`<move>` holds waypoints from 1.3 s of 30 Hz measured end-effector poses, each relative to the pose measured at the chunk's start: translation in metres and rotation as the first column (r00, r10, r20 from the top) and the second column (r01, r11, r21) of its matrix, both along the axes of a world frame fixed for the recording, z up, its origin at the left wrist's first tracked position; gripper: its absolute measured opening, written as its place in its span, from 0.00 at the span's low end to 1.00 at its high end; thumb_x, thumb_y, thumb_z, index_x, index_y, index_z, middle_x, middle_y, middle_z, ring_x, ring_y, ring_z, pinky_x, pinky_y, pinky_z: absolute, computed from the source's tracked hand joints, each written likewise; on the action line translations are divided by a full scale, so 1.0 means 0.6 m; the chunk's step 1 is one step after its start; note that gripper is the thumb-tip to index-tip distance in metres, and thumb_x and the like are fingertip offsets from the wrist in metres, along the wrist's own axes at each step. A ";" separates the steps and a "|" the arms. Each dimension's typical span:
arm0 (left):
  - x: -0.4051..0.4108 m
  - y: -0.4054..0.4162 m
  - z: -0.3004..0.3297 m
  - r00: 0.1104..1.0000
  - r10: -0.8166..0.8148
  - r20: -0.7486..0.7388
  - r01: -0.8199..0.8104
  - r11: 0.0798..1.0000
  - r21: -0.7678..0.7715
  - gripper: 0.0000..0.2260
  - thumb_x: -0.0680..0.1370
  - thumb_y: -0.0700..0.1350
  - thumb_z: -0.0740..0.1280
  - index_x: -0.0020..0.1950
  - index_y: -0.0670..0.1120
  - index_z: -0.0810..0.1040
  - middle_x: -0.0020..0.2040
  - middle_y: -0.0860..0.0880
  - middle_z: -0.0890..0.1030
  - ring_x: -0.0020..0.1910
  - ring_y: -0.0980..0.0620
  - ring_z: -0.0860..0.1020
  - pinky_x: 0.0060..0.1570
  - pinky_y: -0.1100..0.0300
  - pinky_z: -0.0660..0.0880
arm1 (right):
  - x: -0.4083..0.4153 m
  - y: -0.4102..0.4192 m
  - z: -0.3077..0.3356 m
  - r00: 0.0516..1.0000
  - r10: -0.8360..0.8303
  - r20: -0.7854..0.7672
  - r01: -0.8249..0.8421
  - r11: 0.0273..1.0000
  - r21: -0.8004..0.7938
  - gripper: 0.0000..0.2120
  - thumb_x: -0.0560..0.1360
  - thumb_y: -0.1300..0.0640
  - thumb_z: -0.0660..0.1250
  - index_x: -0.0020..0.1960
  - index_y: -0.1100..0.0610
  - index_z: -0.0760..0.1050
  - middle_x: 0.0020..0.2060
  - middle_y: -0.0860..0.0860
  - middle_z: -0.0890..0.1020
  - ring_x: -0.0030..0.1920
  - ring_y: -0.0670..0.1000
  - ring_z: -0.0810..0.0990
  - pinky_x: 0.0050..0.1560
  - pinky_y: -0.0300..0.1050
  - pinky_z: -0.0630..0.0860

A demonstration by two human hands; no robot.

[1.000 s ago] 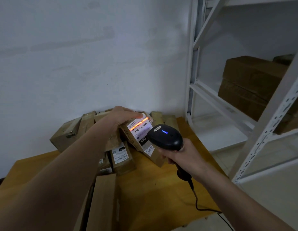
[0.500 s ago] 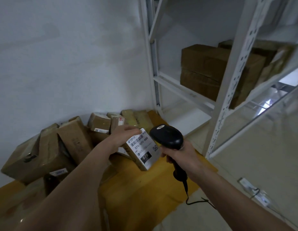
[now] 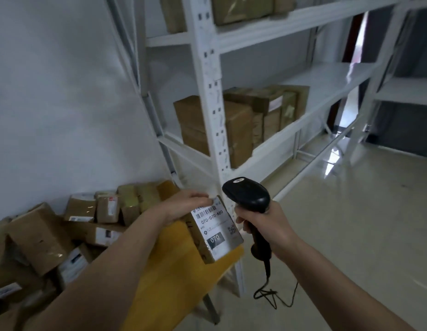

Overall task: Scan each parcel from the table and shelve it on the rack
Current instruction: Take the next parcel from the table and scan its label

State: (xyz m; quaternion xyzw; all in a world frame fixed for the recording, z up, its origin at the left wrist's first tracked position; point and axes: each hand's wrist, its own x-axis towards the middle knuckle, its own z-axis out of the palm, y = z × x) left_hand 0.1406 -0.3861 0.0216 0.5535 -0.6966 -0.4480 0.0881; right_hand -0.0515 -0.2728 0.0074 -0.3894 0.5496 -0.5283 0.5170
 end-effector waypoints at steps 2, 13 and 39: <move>-0.071 0.008 0.002 0.999 -0.038 0.005 0.038 0.999 -0.011 0.27 0.72 0.62 0.71 0.67 0.51 0.74 0.64 0.51 0.77 0.62 0.50 0.75 0.66 0.49 0.71 | -0.069 0.018 0.003 0.998 -0.059 0.013 0.059 0.998 -0.009 0.03 0.72 0.66 0.71 0.42 0.66 0.79 0.31 0.58 0.80 0.26 0.49 0.74 0.30 0.40 0.72; -0.370 0.049 0.050 0.993 -0.030 -0.116 0.011 0.987 -0.158 0.26 0.72 0.51 0.75 0.68 0.54 0.72 0.59 0.50 0.77 0.50 0.53 0.81 0.42 0.61 0.78 | -0.361 0.093 0.014 0.971 -0.239 0.026 0.240 0.969 -0.050 0.04 0.72 0.65 0.71 0.39 0.64 0.79 0.30 0.56 0.81 0.26 0.50 0.73 0.32 0.44 0.72; -0.712 -0.272 0.132 0.975 0.016 -0.222 -0.132 0.845 -0.518 0.17 0.79 0.44 0.67 0.69 0.46 0.75 0.56 0.50 0.79 0.51 0.53 0.78 0.41 0.68 0.73 | -0.691 -0.224 0.086 0.976 -0.216 0.007 0.215 0.964 -0.158 0.05 0.73 0.64 0.71 0.46 0.65 0.78 0.32 0.56 0.82 0.29 0.51 0.75 0.32 0.41 0.74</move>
